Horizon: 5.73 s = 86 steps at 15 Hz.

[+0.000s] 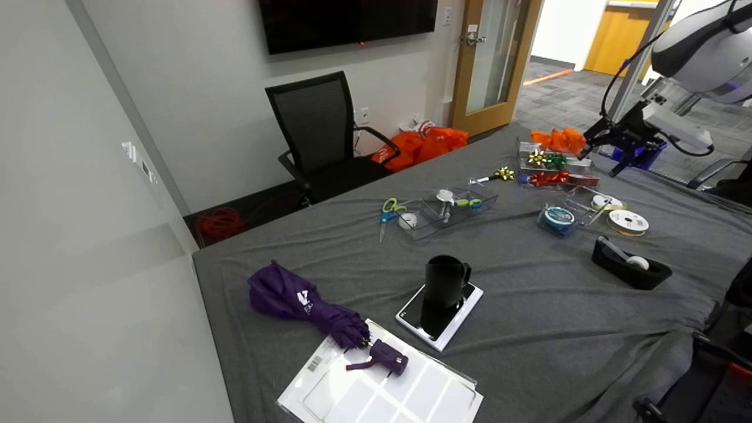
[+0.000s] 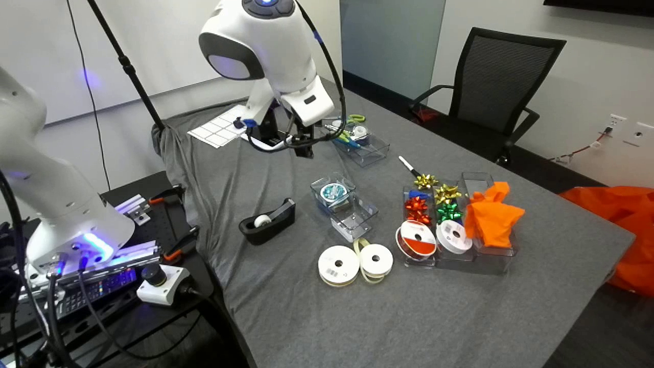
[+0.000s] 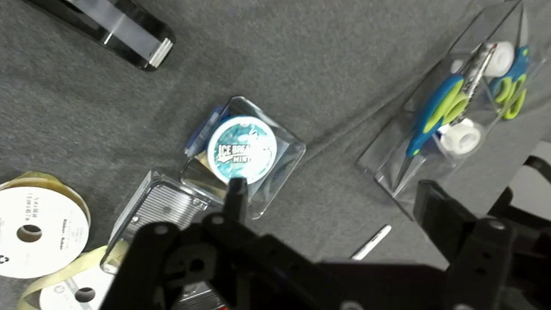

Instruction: Pick up the square clear container and pour out its contents onto the table

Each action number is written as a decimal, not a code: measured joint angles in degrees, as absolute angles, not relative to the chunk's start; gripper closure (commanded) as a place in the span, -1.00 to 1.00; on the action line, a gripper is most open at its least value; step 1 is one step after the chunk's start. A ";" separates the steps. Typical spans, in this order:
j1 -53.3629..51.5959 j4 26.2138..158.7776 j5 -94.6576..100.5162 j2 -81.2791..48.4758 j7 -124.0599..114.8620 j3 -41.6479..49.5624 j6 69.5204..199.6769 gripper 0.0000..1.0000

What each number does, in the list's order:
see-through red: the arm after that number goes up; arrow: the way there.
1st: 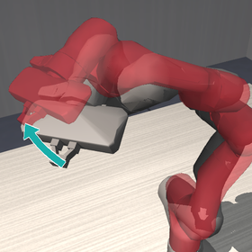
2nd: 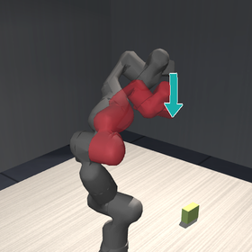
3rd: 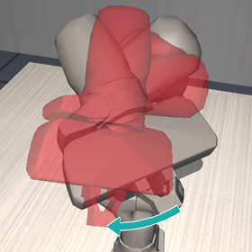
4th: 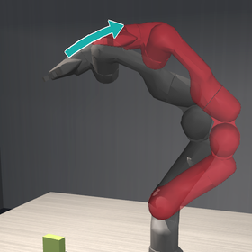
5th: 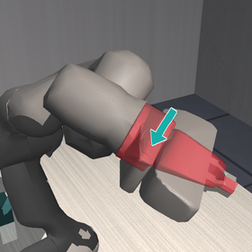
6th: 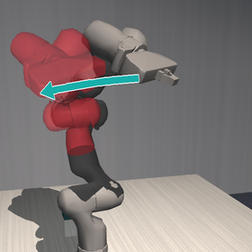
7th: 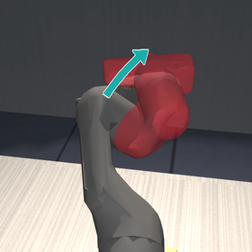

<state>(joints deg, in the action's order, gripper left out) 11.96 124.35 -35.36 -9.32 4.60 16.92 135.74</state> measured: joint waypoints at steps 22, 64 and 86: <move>16.02 119.87 -38.72 -23.87 -17.43 14.74 139.23 -1.00; 8.36 121.85 -26.11 -27.64 -33.37 14.09 141.53 0.98; 8.33 116.82 -26.54 -25.37 -66.29 12.45 100.91 0.98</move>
<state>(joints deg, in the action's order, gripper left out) 8.33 116.82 -26.54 -25.37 -66.29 12.45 100.91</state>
